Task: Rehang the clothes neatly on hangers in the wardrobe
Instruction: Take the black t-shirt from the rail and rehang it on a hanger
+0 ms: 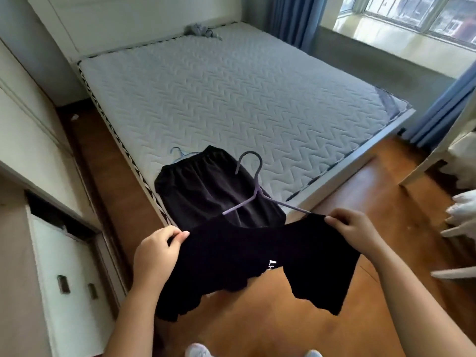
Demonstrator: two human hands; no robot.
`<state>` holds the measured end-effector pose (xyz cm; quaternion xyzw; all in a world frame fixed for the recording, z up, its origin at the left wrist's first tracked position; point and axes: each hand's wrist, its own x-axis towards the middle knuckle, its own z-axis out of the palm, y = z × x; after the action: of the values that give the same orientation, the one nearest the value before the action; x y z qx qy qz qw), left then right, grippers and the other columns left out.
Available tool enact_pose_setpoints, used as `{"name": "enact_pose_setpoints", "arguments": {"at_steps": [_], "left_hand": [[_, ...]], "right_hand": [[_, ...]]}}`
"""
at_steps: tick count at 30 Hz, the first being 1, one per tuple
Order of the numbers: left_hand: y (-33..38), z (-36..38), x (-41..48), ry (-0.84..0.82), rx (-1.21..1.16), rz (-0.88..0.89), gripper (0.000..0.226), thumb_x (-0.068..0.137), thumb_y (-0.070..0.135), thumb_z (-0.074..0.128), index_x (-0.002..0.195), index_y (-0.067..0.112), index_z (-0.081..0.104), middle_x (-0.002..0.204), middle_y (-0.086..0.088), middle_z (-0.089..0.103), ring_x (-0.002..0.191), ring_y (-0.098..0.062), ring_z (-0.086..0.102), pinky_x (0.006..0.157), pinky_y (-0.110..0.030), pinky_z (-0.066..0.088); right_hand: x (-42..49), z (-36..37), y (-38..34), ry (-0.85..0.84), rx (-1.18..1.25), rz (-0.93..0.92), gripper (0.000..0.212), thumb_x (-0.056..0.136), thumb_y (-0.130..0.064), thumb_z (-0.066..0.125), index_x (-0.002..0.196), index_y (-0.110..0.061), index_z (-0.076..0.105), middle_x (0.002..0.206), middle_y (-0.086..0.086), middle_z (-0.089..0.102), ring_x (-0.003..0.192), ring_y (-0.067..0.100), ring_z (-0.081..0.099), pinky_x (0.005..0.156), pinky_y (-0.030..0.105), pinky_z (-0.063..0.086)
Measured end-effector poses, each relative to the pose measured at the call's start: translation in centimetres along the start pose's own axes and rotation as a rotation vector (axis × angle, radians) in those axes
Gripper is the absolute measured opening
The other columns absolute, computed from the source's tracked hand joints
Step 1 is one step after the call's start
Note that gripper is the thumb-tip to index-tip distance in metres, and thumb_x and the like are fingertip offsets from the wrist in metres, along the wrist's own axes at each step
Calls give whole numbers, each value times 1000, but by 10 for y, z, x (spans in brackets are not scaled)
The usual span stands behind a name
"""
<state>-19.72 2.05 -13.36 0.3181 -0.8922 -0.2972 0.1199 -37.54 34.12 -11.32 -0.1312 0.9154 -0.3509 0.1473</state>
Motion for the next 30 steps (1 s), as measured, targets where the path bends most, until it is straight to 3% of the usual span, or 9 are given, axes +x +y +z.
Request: {"name": "enact_pose_setpoints", "arguments": {"at_steps": [6,9,13,16,18,21,25,30], "left_hand": [[104,82,-48,-99,-39,40,14,83,29,63,77,16,66,71,3,62,74,-20,57,68,-31,40],[170,135,-78,-157,-58,105,15,83,29,64,78,16,67,69,2,63,72,-21,57,67,-30,38],[251,190,-107,-291,-109,177,15,84,31,62,77,18,67,68,5,63,69,-15,57,65,-30,41],[293,216,-108,-358,-137,214,14,84,31,62,73,22,65,68,7,64,70,-14,58,66,-30,41],[313,229,-99,-400,-139,221,15,84,31,62,71,22,64,66,7,64,69,-12,58,64,-28,40],[335,249,-77,-458,-158,187,16,84,30,63,72,19,66,65,5,63,68,-16,57,65,-31,43],[354,281,-33,-451,-142,147,16,85,31,61,76,19,68,72,2,67,77,-20,62,74,-38,49],[377,320,50,-393,-125,103,19,87,32,58,84,15,67,85,-4,69,89,-26,61,75,-34,43]], "right_hand": [[-48,-85,127,53,15,84,21,85,-10,61,65,-18,57,66,7,58,67,22,50,58,18,35],[-80,-147,189,115,15,149,28,84,-11,62,62,-26,56,64,0,60,66,20,52,58,18,36],[-110,-225,248,206,32,219,26,84,-9,61,63,-23,57,65,3,61,66,15,51,59,12,36],[-110,-263,280,250,36,249,25,85,-13,61,63,-25,58,69,3,63,70,18,54,63,18,37],[-101,-278,295,261,53,265,20,85,-13,61,66,-20,61,71,5,64,72,19,55,68,27,39],[-76,-292,310,256,79,276,15,86,-13,60,71,-14,63,73,5,65,74,19,56,68,28,41],[-14,-306,323,252,56,281,18,85,-15,60,68,-19,61,70,5,63,71,19,54,68,30,40],[92,-325,317,217,2,240,27,85,-17,60,62,-31,56,66,0,61,67,16,52,64,26,38]]}}
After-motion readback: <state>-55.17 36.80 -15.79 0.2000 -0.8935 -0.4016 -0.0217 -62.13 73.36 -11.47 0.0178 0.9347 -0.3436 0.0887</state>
